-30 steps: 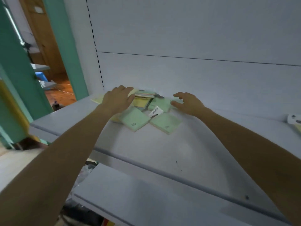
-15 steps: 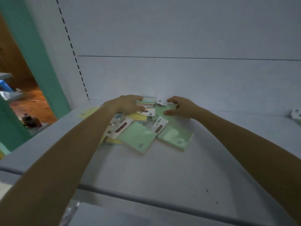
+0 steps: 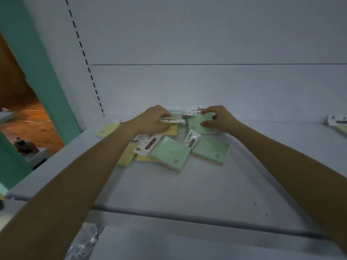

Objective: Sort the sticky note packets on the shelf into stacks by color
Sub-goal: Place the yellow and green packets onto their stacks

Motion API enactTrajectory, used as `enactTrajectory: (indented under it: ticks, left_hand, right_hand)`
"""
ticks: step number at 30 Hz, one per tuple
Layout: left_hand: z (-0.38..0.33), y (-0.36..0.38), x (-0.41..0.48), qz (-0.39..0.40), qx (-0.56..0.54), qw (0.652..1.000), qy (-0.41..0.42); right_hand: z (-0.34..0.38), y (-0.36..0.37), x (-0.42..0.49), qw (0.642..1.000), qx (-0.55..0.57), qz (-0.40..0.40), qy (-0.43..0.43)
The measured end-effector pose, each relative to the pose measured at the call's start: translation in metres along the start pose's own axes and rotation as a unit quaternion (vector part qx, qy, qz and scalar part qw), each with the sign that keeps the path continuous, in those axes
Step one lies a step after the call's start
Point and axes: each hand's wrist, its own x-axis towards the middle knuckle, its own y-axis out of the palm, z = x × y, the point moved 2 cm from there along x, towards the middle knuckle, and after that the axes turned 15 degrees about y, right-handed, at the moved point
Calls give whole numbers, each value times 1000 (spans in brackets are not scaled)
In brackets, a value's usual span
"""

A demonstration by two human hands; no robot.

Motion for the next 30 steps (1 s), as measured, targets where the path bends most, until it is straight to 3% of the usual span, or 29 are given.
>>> enactTrajectory:
  ticks: [5, 12, 20, 25, 30]
  left_hand:
    - [5, -5, 4, -119, 52, 992, 2]
    - [-1, -18, 5, -255, -40, 966, -3]
    - [-4, -10, -1, -172, 39, 983, 48]
    - [-10, -13, -9, -196, 32, 978, 69]
    - [-16, -25, -3, -269, -18, 958, 101]
  right_hand:
    - [-3, -5, -9, 998, 39, -32, 44]
    - [-10, -17, -21, 994, 74, -71, 28]
    - [-22, -21, -36, 974, 205, -22, 97]
    - [-19, -23, -49, 965, 242, -4, 102]
    - [-13, -36, -67, 965, 245, -49, 75]
